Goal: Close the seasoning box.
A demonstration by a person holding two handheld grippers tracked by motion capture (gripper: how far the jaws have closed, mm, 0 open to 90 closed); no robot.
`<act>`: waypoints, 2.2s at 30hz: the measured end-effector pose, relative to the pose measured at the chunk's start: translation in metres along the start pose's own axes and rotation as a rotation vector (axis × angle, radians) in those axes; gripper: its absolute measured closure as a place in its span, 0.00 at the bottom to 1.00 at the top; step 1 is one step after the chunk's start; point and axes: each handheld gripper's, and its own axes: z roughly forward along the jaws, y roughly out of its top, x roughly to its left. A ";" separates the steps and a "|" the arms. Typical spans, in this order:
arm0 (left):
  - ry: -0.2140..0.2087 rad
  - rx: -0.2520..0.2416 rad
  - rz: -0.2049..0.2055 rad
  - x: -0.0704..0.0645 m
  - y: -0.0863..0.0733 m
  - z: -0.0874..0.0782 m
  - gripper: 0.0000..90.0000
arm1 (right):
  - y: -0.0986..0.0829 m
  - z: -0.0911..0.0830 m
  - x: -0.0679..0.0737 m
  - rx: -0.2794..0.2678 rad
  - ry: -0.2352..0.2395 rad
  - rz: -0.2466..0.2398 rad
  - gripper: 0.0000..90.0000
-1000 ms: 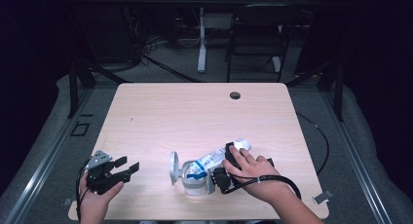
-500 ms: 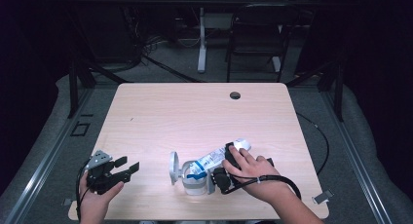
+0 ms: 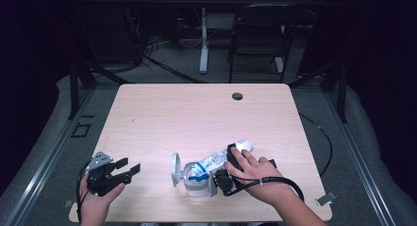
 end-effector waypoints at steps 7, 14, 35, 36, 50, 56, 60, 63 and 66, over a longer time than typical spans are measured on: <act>0.001 -0.001 -0.001 0.000 0.000 0.000 0.47 | 0.001 -0.001 0.000 0.009 -0.005 -0.011 0.48; 0.001 -0.001 -0.001 0.000 0.000 0.000 0.47 | 0.000 -0.001 -0.001 0.005 -0.006 -0.014 0.48; 0.002 0.012 -0.003 0.001 -0.001 0.001 0.47 | 0.000 -0.001 0.000 0.000 -0.015 -0.022 0.48; 0.002 0.013 -0.002 0.001 -0.001 0.001 0.47 | 0.000 -0.001 0.000 0.000 -0.015 -0.023 0.48; 0.003 0.011 -0.003 0.001 -0.001 0.001 0.47 | 0.000 -0.002 -0.001 0.000 -0.023 -0.039 0.48; 0.003 0.010 -0.004 0.001 -0.001 0.001 0.47 | 0.000 -0.002 -0.001 0.000 -0.022 -0.042 0.49; 0.002 0.010 -0.002 0.001 -0.001 0.001 0.47 | 0.000 -0.002 -0.001 0.001 -0.025 -0.046 0.49; 0.003 0.010 -0.002 0.001 -0.001 0.001 0.47 | 0.000 -0.002 -0.001 0.000 -0.024 -0.047 0.49; 0.003 0.010 -0.004 0.001 -0.001 0.001 0.47 | 0.000 -0.002 -0.002 0.002 -0.023 -0.051 0.49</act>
